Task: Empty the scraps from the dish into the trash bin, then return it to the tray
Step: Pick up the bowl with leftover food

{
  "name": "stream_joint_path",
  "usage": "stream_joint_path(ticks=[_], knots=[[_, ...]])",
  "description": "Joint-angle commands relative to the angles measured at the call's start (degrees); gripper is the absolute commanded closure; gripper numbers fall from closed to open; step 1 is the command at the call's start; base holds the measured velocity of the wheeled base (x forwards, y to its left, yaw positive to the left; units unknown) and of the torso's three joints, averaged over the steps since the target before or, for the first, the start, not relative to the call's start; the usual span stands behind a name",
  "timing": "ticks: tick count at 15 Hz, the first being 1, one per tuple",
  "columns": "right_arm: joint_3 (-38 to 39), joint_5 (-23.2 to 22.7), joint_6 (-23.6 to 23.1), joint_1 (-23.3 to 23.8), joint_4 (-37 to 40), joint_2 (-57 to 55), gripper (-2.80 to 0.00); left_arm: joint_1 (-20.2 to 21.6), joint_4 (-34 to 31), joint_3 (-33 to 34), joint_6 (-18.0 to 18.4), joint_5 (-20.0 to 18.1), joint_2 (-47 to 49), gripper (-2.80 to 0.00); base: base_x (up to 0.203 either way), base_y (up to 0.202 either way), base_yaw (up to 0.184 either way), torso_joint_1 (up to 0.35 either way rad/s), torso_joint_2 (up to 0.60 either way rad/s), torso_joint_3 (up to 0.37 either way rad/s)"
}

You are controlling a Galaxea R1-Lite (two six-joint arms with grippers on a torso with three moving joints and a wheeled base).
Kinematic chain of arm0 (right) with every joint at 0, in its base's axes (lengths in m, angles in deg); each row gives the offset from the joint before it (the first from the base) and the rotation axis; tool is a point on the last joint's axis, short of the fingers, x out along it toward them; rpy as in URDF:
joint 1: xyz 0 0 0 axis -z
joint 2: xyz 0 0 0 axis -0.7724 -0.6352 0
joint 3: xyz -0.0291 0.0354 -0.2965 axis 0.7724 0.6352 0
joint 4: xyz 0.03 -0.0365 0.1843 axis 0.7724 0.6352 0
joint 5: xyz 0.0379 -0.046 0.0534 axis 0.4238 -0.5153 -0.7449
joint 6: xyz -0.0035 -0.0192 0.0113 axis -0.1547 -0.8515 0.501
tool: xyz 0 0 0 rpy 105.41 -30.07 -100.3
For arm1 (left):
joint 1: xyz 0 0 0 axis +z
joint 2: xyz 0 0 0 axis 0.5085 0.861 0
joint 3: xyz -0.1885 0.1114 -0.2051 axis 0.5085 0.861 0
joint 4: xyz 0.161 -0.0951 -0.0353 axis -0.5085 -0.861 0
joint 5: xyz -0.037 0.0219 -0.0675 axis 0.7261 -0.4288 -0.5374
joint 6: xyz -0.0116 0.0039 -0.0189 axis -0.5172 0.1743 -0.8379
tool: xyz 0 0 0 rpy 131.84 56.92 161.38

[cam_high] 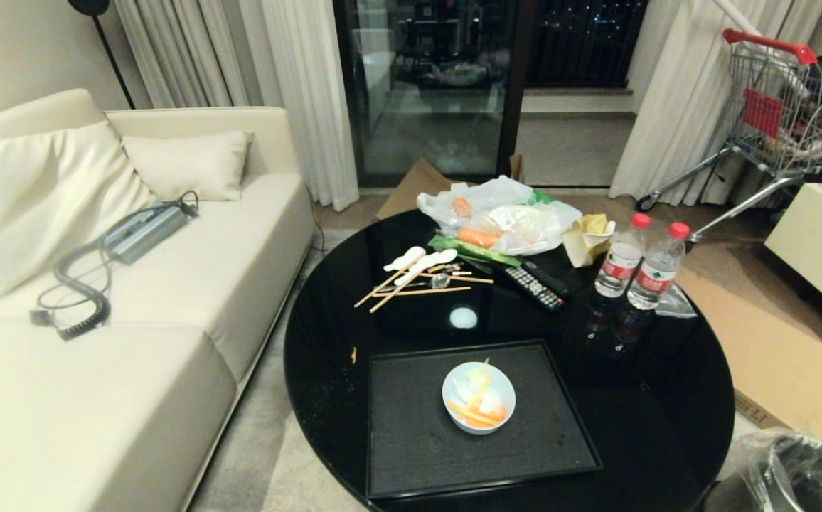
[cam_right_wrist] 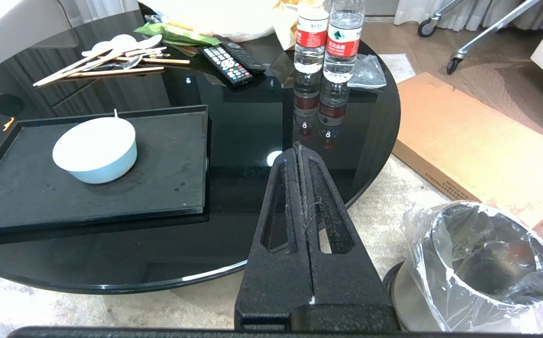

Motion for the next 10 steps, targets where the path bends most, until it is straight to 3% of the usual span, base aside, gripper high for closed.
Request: stream_joint_path(ticks=[1, 10], knots=[[0.0, 0.01, -0.02, -0.01, -0.02, 0.0, 0.0, 0.0, 0.04, 0.0, -0.03, 0.0, -0.02, 0.0, 0.0, 0.0, 0.0, 0.0, 0.0, 0.0], [0.0, 0.01, -0.02, -0.01, -0.02, 0.0, 0.0, 0.0, 0.04, 0.0, -0.03, 0.0, -0.02, 0.0, 0.0, 0.0, 0.0, 0.0, 0.0, 0.0]])
